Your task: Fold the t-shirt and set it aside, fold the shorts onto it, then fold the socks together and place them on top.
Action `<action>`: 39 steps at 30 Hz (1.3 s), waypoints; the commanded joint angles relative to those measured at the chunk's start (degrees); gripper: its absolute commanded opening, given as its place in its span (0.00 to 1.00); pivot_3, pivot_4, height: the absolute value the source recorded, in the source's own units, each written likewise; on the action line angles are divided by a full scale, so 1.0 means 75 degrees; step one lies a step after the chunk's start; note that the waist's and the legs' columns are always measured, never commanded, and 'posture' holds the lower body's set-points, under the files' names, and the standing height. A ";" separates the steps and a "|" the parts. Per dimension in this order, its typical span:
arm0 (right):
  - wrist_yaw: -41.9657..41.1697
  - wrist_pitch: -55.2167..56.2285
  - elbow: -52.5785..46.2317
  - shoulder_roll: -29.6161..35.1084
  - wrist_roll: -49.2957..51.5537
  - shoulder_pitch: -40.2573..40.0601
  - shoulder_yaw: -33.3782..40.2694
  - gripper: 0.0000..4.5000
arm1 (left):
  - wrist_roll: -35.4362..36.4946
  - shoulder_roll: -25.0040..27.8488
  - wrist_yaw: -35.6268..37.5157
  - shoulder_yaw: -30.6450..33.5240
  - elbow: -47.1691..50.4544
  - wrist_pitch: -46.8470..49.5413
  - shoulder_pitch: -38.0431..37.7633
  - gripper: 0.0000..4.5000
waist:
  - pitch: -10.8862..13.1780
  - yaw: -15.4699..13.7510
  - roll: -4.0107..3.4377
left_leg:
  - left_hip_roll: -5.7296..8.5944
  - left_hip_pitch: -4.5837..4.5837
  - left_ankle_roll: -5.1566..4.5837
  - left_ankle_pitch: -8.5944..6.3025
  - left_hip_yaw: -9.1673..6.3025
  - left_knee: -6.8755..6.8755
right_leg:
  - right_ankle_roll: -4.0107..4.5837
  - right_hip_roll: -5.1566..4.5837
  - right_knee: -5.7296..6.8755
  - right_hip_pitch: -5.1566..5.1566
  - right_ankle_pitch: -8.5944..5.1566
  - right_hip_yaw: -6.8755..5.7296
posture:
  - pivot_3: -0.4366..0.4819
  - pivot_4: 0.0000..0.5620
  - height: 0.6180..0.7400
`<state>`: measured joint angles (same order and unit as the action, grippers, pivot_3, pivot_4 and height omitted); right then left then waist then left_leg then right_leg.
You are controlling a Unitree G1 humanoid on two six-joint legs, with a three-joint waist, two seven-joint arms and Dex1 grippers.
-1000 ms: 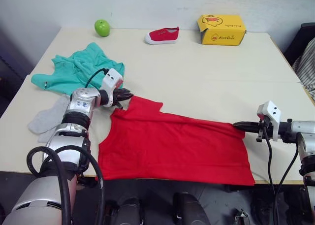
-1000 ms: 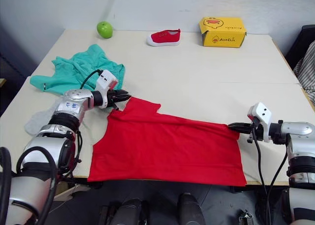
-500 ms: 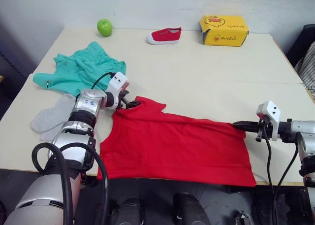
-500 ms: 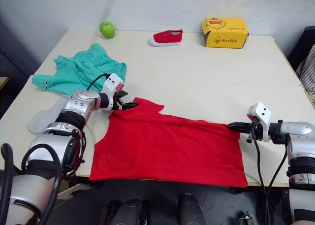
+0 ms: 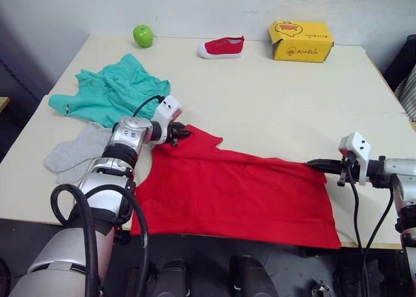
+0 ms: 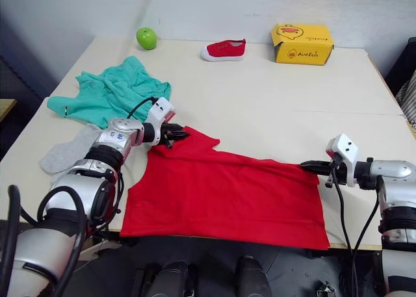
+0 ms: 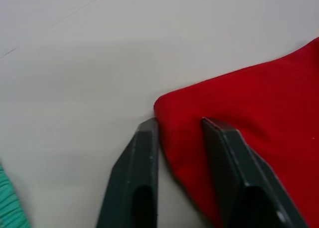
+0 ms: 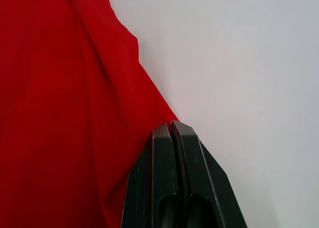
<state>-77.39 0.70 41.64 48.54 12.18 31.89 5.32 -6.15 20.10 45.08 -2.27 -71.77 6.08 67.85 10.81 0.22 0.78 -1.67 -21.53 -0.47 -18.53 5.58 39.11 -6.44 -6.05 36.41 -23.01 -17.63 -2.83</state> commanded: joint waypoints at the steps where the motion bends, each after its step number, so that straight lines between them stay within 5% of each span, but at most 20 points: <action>1: -0.0014 0.0009 -0.0329 0.0058 0.0218 -0.0154 0.0235 0.00 | 0.0103 0.0044 0.0027 0.0119 0.0059 -0.0528 -0.0106 0.02 | 0.0000 0.0000 0.0000 | -0.0001 0.0000 0.0000 0.0000 0.0000 0.0000 | 0.0000 0.0000 0.0000 0.0000 0.0000 0.0000 | 0.48 0.27 1.00; 15: 0.0268 0.1102 -0.1585 0.0008 0.0804 -0.1189 0.0945 0.00 | 0.0995 0.0807 0.1305 0.0877 0.1091 -0.2441 -0.0755 0.01 | 0.0002 0.0016 0.0002 | -0.0006 -0.0001 0.0003 -0.0001 0.0000 -0.0001 | 0.0000 0.0004 -0.0003 -0.0001 0.0000 0.0000 | 0.48 0.27 1.00; 23: 0.0700 0.2015 -0.2790 -0.0110 0.1077 -0.2479 0.1524 0.00 | 0.1467 0.1345 0.2363 0.0898 0.2714 -0.4776 -0.2326 0.01 | 0.0001 -0.0004 0.0002 | -0.0009 -0.0002 0.0000 -0.0005 -0.0013 -0.0005 | 0.0000 0.0002 -0.0010 -0.0001 0.0000 -0.0001 | 0.48 0.27 1.00; 39: 0.1233 0.3789 -0.2849 -0.0519 0.1121 -0.4031 0.1747 0.00 | 0.1039 0.2363 0.1624 0.0564 0.4620 -0.7854 -0.5008 0.01 | 0.0001 0.0003 0.0002 | -0.0006 0.0009 -0.0023 -0.0015 -0.0012 -0.0007 | 0.0000 -0.0054 -0.0046 0.0004 0.0000 0.0000 | 0.48 0.27 1.00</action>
<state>-68.46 27.65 21.58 44.65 19.57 2.44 16.88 2.23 36.73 58.67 1.79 -39.15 -49.64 30.68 10.82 0.24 0.79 -1.72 -21.47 -0.64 -18.64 5.50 39.05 -6.44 -6.47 36.05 -22.97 -17.63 -2.82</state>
